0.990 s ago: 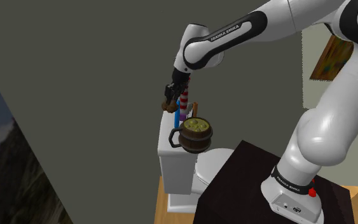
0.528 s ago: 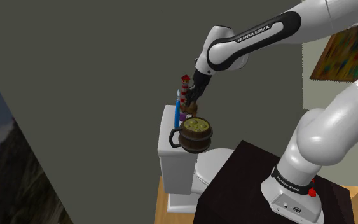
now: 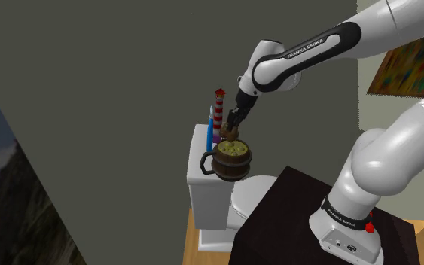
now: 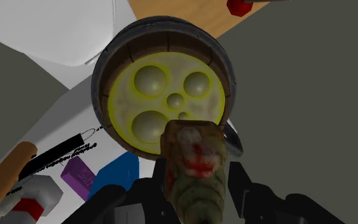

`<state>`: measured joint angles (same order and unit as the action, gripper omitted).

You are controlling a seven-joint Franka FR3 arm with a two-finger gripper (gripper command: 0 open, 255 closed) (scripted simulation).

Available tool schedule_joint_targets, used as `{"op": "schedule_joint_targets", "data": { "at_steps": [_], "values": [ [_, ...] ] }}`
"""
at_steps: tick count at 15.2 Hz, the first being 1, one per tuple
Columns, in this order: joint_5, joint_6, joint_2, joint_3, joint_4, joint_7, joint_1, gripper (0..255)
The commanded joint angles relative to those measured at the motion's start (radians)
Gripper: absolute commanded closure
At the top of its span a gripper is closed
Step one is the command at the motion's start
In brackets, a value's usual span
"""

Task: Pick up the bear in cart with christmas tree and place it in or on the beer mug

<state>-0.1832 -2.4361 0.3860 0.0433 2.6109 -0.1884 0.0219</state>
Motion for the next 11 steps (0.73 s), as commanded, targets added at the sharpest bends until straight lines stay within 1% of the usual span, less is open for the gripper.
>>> {"op": "schedule_joint_targets", "data": {
  "at_steps": [1, 8, 11],
  "values": [
    [-0.007, -0.033, -0.018, 0.000, 0.014, -0.005, 0.004, 255],
    [-0.040, -0.148, -0.091, 0.009, 0.058, -0.039, 0.021, 255],
    [-0.040, -0.148, -0.091, 0.009, 0.058, -0.039, 0.021, 255]
  ]
}}
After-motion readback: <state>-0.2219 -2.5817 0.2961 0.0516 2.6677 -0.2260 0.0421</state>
